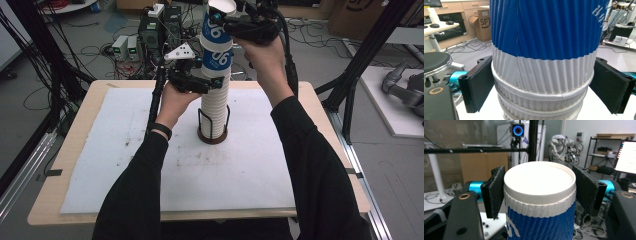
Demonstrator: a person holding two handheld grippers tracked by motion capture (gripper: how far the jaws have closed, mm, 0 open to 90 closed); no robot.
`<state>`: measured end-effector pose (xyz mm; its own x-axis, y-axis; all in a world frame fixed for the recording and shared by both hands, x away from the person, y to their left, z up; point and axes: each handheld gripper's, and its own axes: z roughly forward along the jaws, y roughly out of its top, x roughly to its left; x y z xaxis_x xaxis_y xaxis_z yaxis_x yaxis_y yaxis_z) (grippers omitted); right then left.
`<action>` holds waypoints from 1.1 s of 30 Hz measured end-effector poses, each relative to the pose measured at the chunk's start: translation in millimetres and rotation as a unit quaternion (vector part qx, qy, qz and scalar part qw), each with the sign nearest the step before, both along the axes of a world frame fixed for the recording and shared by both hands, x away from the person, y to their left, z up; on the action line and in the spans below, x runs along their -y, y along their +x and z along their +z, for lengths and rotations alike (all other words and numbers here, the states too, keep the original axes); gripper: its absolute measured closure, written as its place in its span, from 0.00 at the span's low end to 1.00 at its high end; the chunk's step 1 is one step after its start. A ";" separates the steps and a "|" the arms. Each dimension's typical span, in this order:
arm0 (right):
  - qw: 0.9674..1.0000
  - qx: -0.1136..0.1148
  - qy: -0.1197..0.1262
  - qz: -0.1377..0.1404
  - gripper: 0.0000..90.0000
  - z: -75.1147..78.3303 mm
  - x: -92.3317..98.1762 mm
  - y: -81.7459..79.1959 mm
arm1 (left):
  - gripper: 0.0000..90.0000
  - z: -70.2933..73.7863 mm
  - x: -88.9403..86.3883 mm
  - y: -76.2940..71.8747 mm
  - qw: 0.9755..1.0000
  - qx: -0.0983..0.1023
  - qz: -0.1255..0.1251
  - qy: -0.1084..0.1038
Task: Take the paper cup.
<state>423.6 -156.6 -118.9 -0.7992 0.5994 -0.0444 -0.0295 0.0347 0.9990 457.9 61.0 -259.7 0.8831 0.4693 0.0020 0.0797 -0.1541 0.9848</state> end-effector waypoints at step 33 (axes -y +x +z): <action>0.997 0.039 -0.005 0.059 0.34 19.5 22.5 -46.1 | 0.13 0.3 -0.8 0.0 1.000 0.001 0.001 0.004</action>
<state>377.6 -179.0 -99.4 -0.8581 0.5004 -0.1153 -0.1122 0.0362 0.9930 457.9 61.9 -259.4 0.8819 0.4715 0.0065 0.0791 -0.1614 0.9837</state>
